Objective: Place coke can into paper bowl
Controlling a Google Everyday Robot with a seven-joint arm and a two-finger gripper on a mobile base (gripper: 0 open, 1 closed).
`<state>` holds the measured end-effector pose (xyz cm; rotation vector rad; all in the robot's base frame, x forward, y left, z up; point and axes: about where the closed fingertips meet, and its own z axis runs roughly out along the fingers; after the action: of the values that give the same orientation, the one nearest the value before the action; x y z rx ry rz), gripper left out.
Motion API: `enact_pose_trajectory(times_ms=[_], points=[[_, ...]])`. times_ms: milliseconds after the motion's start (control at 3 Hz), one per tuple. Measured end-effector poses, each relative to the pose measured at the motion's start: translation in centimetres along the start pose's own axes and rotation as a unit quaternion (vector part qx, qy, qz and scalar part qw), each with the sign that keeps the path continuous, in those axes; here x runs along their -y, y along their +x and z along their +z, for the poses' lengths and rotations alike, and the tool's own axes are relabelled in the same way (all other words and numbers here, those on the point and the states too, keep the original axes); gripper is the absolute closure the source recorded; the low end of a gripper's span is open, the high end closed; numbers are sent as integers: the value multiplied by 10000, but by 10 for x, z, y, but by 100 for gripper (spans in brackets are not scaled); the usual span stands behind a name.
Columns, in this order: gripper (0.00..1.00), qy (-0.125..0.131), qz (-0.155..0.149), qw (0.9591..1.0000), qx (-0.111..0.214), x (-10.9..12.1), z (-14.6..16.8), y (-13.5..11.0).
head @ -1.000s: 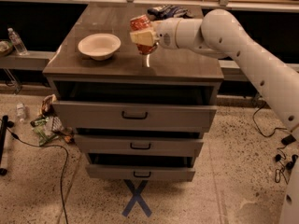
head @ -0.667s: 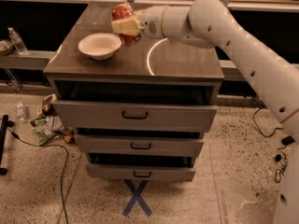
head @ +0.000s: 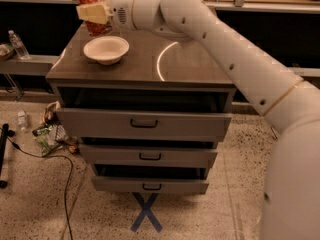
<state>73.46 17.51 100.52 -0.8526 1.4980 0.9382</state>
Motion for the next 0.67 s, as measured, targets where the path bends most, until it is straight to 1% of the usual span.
enact_pose_trajectory(times_ms=[333,667], points=[[100,50,-94,9999,-94,8,31,10],[100,181,-180,9993,-256,25,50,33]])
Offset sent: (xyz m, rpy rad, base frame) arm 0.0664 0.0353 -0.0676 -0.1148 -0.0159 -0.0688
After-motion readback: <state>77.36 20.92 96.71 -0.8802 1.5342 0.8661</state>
